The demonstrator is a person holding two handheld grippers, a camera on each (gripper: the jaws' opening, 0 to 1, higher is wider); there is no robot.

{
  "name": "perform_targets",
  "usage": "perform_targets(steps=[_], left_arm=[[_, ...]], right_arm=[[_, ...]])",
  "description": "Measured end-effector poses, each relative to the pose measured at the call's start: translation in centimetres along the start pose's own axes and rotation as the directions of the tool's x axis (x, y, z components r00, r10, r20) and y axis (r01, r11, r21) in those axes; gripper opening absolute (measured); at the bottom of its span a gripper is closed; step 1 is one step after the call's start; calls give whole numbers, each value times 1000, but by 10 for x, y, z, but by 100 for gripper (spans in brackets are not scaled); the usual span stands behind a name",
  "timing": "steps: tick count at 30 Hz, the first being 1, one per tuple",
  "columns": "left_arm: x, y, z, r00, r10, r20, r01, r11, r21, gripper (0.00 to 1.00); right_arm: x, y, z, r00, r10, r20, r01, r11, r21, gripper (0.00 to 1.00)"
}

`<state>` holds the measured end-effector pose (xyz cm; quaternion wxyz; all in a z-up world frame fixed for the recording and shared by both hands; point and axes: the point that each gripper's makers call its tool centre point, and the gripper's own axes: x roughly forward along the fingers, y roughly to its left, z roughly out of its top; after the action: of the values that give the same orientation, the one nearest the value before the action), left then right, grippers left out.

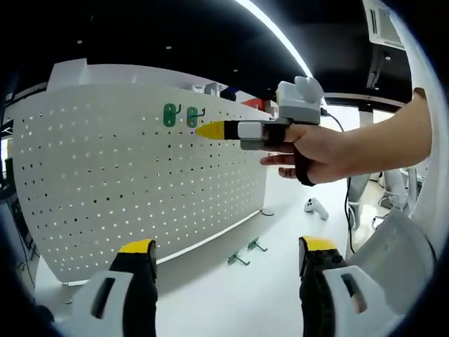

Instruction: Insert the hook assembly into the mounting plate slot until the hook locks in place.

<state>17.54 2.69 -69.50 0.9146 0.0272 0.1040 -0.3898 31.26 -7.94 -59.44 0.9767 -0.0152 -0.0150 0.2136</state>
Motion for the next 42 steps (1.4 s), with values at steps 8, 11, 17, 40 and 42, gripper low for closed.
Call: perform_targets(steps=[8,11,17,40,42], left_arm=[[2,0,-3,1000,-5,-5,5,1000,2,86],[3,-1,-3,1000,-7,-6,7,1000,1,86],[4,-2,-2,1000,-11,-6,11,1000,4,86],[3,-6,-9,1000,-22,-16,22,1000,-15,86],[3,-6,-10,1000,-21,-19,21,1000,-15,86]], right_arm=[[-23,-6,-17,999,20,-27,-20,1000,-11,57],[-29,-6,-21,999,23,-28,-23,1000,1,58],[-40,-5,-27,999,35,-35,-35,999,2,59],[-82,-17,-54,995,32,-93,-31,999,9,62],[-85,-18,-57,994,31,-100,-30,1000,9,62]])
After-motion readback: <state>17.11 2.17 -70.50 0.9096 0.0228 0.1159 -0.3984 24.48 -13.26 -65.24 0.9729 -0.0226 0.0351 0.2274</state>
